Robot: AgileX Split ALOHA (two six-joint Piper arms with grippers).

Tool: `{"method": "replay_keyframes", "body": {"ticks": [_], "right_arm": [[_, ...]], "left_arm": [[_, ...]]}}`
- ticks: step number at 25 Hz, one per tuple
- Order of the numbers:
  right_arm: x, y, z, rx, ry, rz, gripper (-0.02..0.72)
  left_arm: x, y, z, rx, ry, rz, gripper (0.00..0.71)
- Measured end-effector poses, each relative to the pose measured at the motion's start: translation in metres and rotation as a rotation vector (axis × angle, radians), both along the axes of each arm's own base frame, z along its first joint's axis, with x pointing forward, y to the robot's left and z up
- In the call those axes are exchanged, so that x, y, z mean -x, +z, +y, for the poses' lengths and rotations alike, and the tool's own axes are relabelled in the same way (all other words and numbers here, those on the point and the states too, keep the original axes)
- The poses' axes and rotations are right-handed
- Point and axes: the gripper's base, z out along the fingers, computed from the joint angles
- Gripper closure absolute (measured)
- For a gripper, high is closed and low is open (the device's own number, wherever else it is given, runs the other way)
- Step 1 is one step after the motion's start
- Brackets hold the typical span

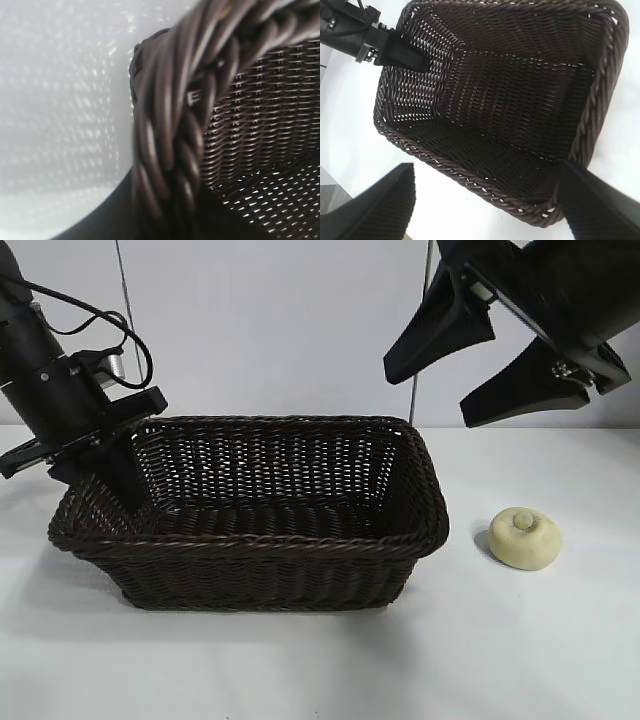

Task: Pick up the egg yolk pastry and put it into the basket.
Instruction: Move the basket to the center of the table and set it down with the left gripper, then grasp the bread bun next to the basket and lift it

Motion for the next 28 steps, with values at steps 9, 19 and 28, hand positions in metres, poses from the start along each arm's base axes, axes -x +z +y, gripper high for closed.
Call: {"method": "replay_keyframes", "body": {"ticks": [9,19,28], "right_arm": [[0.000,0.000,0.000,0.000,-0.001,-0.001,0.136],[0.000,0.000,0.000,0.001,-0.001,-0.002,0.136],[0.000,0.000,0.000,0.003,0.000,-0.002,0.136]], "left_arm": [[0.001,0.002,-0.002,0.028,0.001,0.020,0.259],[-0.006,0.038,-0.005,0.045,-0.059,-0.009,0.130],[0.002,0.090,0.006,-0.054,-0.048,-0.118,0.128]]}}
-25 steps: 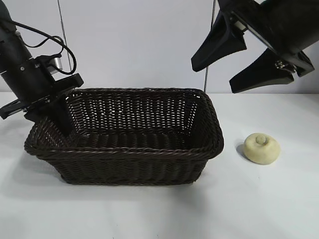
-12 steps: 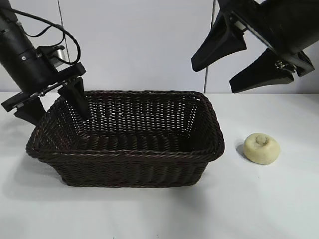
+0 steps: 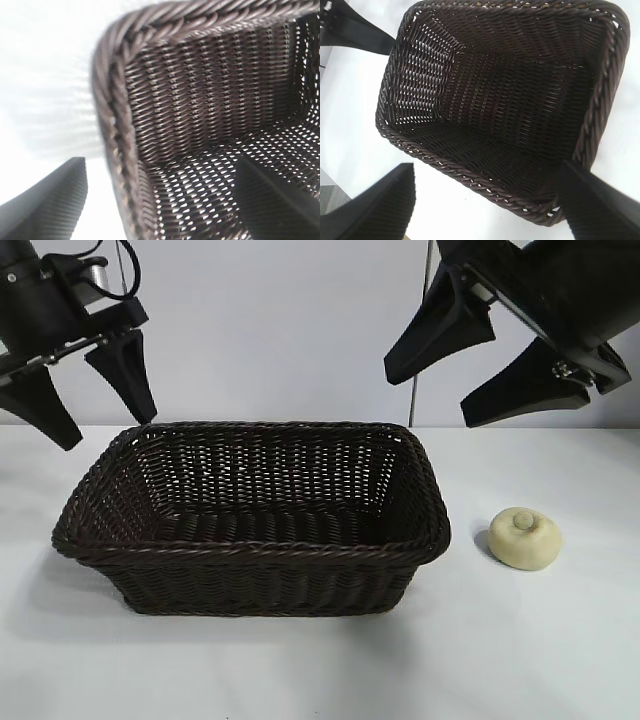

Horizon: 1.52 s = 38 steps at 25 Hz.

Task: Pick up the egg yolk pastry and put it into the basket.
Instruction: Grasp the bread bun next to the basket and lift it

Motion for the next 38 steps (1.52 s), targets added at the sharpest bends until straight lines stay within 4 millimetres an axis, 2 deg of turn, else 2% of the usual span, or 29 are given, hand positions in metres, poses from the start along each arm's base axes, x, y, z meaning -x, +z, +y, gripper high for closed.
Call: {"method": "replay_keyframes", "body": {"ticks": [4,13,23,28,30,34,38], "right_arm": [[0.000,0.000,0.000,0.001,0.000,0.000,0.136],[0.000,0.000,0.000,0.001,0.000,0.000,0.136],[0.000,0.000,0.000,0.001,0.000,0.000,0.136],[0.000,0.000,0.000,0.001,0.000,0.000,0.136],[0.000,0.000,0.000,0.001,0.002,0.001,0.136],[0.000,0.000,0.000,0.000,0.002,0.002,0.136],[0.000,0.000,0.000,0.000,0.002,0.002,0.136]], "left_arm": [[0.000,0.013,0.007,-0.079,-0.011,-0.051,0.127],[-0.003,0.009,0.037,-0.324,0.044,-0.062,0.127],[-0.005,0.008,0.106,-0.345,0.223,-0.021,0.126],[-0.004,0.010,0.109,-0.341,0.234,-0.019,0.137],[-0.002,0.016,0.108,-0.337,0.237,-0.034,0.137],[0.015,0.039,0.107,-0.334,0.244,-0.078,0.137],[0.052,0.052,0.105,-0.335,0.244,-0.077,0.138]]}}
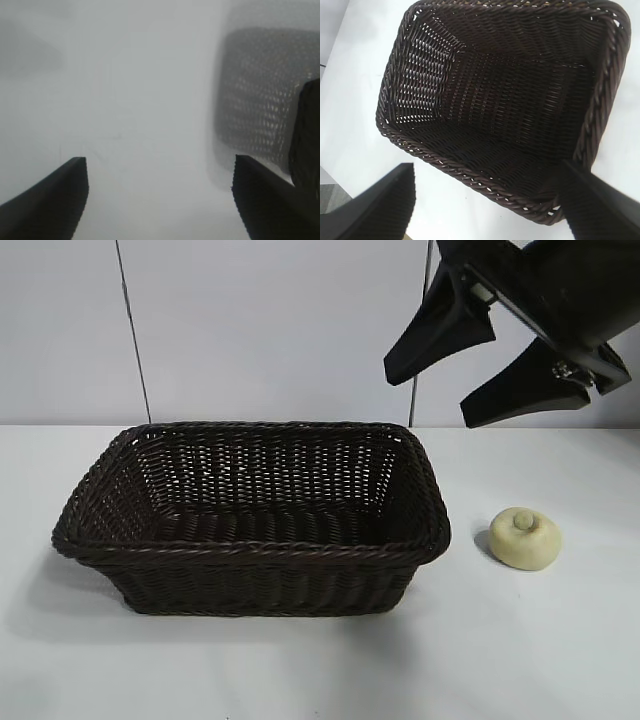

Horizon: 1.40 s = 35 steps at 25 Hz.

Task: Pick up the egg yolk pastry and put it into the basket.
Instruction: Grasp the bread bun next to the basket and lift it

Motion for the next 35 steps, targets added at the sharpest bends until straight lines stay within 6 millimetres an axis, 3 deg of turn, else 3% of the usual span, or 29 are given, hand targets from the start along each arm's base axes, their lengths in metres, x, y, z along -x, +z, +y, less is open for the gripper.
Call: {"method": "replay_keyframes", "body": {"ticks": [9,16,22,27,35], "right_arm": [[0.000,0.000,0.000,-0.001,0.003,0.004,0.136],[0.001,0.000,0.000,-0.001,0.005,0.005,0.136],[0.001,0.000,0.000,-0.001,0.005,0.005,0.136],[0.001,0.000,0.000,-0.001,0.005,0.006,0.136],[0.001,0.000,0.000,-0.001,0.005,0.006,0.136]], "left_arm": [[0.108,0.006,-0.006,-0.002,0.001,-0.013,0.139],[0.187,-0.006,-0.011,-0.010,0.005,-0.137,0.139],[0.244,-0.029,-0.014,-0.013,0.007,-0.221,0.139],[0.277,-0.039,-0.016,-0.019,0.007,-0.322,0.139],[0.298,-0.031,-0.017,-0.027,0.008,-0.474,0.139]]}}
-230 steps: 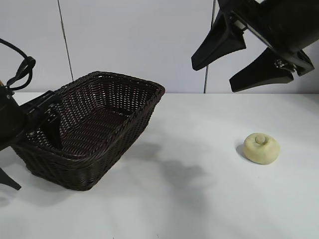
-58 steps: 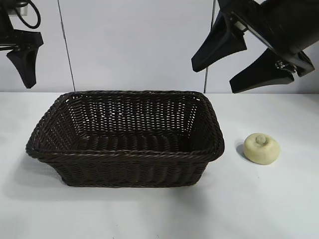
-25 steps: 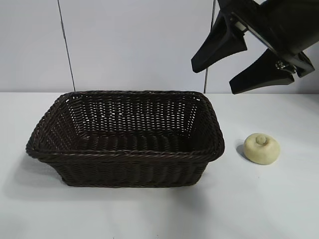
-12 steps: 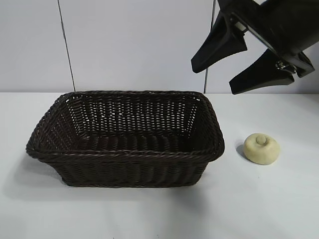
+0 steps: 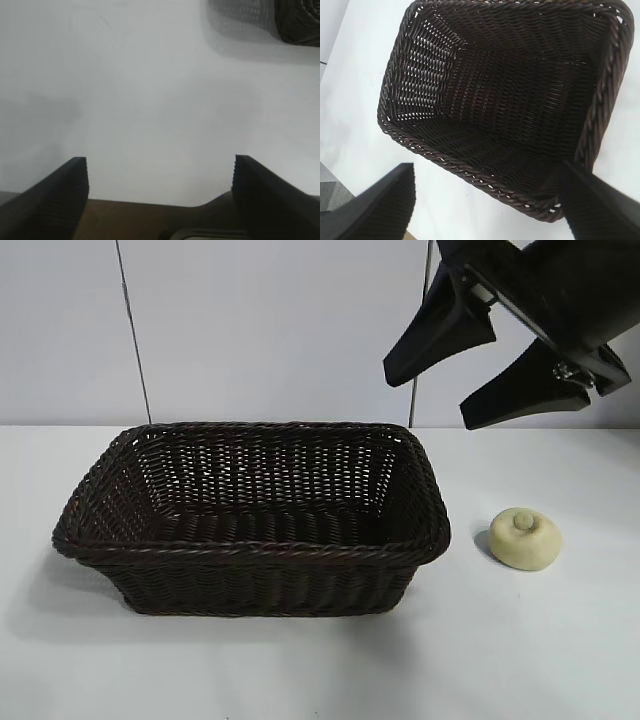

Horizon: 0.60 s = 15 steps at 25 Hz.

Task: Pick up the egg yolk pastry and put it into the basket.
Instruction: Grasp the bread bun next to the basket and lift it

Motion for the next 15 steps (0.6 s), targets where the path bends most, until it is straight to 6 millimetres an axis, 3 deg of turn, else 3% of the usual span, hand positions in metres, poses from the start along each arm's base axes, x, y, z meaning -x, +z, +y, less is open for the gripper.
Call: {"method": "replay_keyframes", "body": {"ticks": [15], "right_arm": [[0.000,0.000,0.000,0.000,-0.001,-0.001,0.136]], "left_arm": [[0.056,0.006,-0.003,-0.022,0.000,-0.363,0.139]]}}
